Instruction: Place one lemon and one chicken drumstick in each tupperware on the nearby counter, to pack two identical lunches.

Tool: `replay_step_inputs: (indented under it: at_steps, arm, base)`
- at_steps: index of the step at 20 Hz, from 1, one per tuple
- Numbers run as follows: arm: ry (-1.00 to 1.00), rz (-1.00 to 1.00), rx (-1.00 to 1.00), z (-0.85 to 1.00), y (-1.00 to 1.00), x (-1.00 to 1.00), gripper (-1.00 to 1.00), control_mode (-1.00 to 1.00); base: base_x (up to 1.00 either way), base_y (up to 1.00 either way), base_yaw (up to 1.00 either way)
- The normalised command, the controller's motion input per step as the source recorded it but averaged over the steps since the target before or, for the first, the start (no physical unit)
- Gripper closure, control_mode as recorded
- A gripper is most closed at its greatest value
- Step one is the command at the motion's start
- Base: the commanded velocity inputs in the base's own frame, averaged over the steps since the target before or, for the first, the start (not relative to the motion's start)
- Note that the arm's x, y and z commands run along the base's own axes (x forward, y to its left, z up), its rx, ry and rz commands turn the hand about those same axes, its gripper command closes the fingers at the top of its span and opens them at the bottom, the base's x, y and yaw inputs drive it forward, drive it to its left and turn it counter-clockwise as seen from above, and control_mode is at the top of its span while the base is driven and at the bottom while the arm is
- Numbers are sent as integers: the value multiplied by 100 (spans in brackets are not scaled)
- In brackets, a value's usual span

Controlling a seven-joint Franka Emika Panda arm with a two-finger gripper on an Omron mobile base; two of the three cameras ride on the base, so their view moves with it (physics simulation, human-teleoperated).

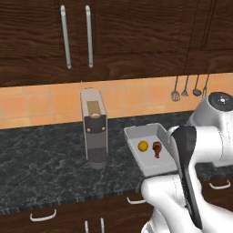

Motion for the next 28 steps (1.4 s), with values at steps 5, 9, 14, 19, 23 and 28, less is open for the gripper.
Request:
replay_step_inputs:
  at_steps: [5, 9, 14, 19, 23, 28]
  arm:
    - [-8, 0, 0, 47, 0, -60, -100, 100]
    - [0, 0, 0, 0, 0, 0, -100, 100]
    - [0, 0, 0, 0, 0, 0, -100, 100]
    - [0, 0, 0, 0, 0, 0, -100, 100]
    - [0, 0, 0, 0, 0, 0, -100, 100]
    - [0, 0, 0, 0, 0, 0, -100, 100]
  base:
    - [-38, 1, 0]
    - [-94, 0, 1]
    - [-100, -61, -3]
    - [-100, -100, -11]
    - [-93, -100, -9]
    - [-46, -100, -4]
